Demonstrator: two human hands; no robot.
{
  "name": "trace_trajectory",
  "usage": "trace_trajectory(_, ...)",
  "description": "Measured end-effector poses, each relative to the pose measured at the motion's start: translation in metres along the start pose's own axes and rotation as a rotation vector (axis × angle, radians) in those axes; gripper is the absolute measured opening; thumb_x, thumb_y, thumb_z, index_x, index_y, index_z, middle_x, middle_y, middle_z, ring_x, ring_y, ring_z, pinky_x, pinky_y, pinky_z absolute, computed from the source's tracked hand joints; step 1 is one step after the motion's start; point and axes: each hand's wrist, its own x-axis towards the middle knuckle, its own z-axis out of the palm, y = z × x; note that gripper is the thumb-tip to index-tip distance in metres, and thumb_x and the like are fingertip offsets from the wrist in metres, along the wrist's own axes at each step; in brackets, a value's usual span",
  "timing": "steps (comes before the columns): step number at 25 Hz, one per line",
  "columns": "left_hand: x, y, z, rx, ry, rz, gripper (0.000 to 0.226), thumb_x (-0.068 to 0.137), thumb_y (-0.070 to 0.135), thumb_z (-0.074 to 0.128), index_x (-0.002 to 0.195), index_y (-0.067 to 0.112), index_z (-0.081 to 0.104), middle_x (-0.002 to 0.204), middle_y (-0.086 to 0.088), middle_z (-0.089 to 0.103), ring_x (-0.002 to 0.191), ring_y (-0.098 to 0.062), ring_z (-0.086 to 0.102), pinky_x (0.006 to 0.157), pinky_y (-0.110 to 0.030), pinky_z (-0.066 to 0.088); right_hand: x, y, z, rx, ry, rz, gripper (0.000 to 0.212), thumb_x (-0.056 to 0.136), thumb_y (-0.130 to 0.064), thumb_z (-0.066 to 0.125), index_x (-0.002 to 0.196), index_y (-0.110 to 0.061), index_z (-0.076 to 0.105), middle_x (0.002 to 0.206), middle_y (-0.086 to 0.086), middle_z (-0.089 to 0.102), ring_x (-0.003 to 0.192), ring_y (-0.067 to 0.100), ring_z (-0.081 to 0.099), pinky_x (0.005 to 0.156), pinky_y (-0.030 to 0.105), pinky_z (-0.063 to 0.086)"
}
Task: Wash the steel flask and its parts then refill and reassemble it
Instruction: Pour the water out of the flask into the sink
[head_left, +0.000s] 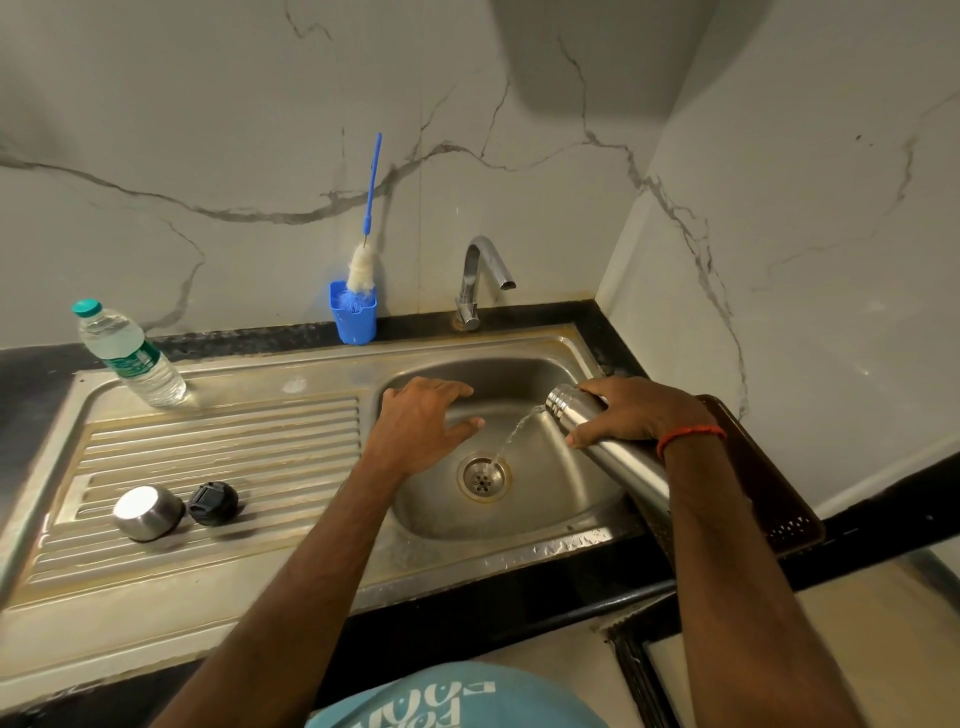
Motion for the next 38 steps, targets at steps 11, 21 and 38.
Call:
trace_trajectory(11,-0.005,0.0,-0.005,-0.017,0.001,-0.006,0.061,0.092,0.066,0.056,0.143,0.033,0.052,0.147,0.004,0.056,0.139,-0.018,0.046,0.112,-0.053,0.037,0.009,-0.003,0.013,-0.016,-0.115,0.036,0.078,0.078,-0.051,0.077,0.144,-0.024,0.046,0.134,0.01,0.058,0.104,0.023,0.057,0.095,0.037,0.049)
trace_trajectory(21,-0.015,0.004,-0.01,0.004,-0.043,-0.033,0.061,0.093,0.063,0.057,0.146,0.033,0.049,0.151,0.003,0.053,0.142,-0.019,0.041,0.114,-0.052,0.033,0.038,-0.014,0.024,-0.101,-0.231,0.058,0.074,0.075,-0.056,0.076,0.137,-0.025,0.053,0.118,0.005,0.062,0.097,0.022,0.061,0.093,0.039,0.051)
trace_trajectory(38,-0.024,0.014,-0.01,0.021,-0.115,-0.034,0.062,0.093,0.063,0.059,0.145,0.032,0.05,0.15,0.006,0.053,0.141,-0.019,0.041,0.115,-0.055,0.033,0.059,-0.058,0.033,-0.352,-0.278,0.256,0.058,0.056,-0.044,0.091,0.104,-0.017,0.072,0.096,0.007,0.071,0.091,0.028,0.067,0.09,0.044,0.055)
